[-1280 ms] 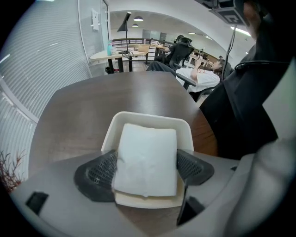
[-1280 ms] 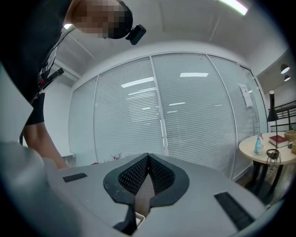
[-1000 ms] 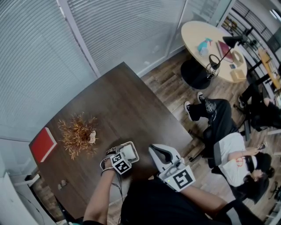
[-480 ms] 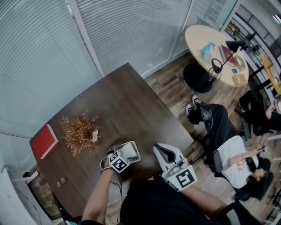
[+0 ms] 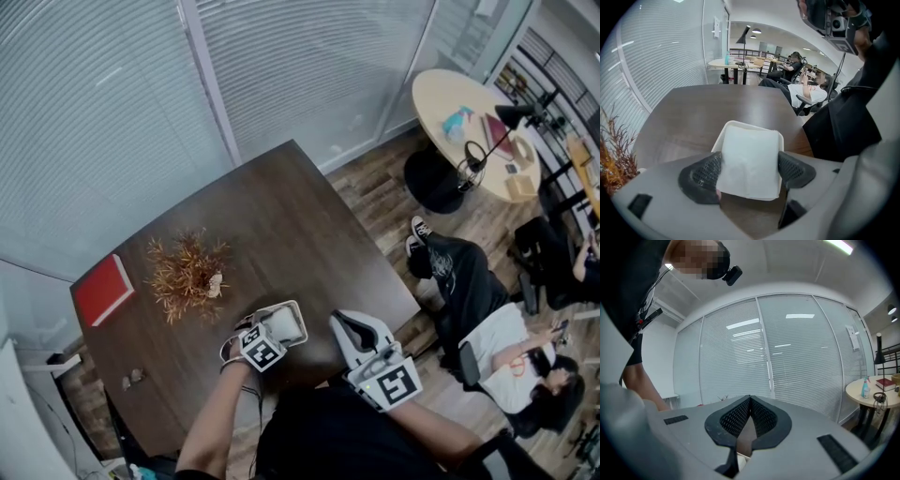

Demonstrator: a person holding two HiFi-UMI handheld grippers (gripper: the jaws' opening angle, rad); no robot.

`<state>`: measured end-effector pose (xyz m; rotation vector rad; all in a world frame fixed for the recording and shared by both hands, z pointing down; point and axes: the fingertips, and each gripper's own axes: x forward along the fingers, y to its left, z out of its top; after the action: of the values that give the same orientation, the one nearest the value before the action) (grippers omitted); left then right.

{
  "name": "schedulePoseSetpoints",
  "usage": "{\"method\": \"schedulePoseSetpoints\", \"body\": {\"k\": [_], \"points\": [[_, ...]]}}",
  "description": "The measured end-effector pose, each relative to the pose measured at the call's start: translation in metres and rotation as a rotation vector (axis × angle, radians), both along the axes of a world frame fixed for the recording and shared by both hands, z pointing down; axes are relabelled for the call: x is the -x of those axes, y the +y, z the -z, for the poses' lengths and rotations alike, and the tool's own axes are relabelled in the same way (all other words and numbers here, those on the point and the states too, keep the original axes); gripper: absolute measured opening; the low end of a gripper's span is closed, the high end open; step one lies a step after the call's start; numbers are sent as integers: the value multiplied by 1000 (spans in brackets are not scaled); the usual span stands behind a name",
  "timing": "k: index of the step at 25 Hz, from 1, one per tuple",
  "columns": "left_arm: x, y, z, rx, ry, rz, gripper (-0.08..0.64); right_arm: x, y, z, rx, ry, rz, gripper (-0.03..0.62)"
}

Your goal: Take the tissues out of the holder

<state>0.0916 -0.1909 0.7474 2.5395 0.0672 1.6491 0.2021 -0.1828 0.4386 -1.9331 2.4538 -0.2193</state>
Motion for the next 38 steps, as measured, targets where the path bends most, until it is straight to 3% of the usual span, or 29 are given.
{"method": "schedulePoseSetpoints", "body": {"k": [13,23,38], "points": [[15,-10,32,-64,88,118,380,41,1,10,-38,6,79,9],[33,-13,44,-84,106,153,380,57,3,12,-46,4,99,9],[102,-3,45,-104,99,269,373,115,3,13,-55,-3,216,9]]}}
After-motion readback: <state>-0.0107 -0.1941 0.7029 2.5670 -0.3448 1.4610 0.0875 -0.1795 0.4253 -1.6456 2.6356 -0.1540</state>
